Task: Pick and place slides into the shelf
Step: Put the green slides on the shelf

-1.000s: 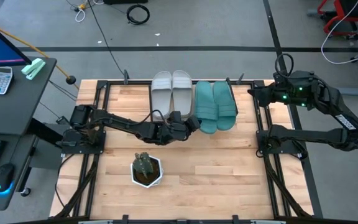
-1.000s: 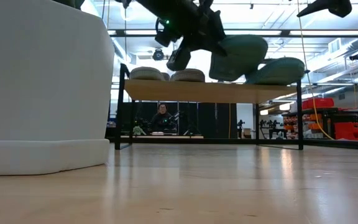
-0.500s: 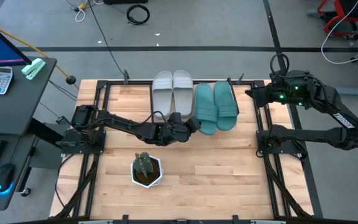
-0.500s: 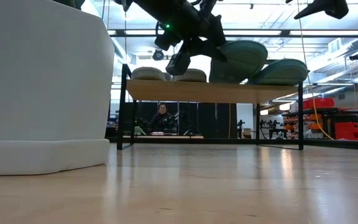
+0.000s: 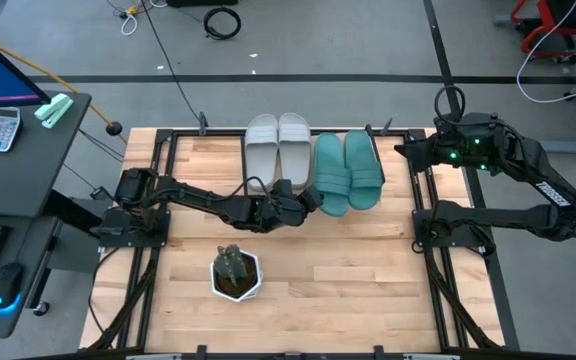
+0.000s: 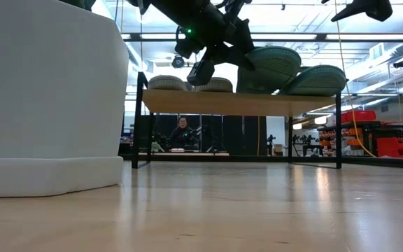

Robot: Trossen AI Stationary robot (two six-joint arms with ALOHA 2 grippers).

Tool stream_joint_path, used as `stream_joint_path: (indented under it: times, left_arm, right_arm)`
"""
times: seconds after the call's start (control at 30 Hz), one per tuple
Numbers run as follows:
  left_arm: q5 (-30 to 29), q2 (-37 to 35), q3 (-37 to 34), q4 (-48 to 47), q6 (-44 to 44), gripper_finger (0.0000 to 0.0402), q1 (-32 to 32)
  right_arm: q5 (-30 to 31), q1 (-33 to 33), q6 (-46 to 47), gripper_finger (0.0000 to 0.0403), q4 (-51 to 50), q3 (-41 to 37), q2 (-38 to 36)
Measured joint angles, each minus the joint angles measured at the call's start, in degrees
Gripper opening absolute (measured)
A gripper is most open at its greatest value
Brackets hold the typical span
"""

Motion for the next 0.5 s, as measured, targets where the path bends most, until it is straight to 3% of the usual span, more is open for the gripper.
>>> stream_joint_path:
  times: [0.5]
  left_arm:
    - [-0.8,0.0,0.0,0.2,0.0,0.0053,-0.1]
  right_arm:
    - [0.0,0.0,0.5,0.0248,0.0,0.0,0.0]
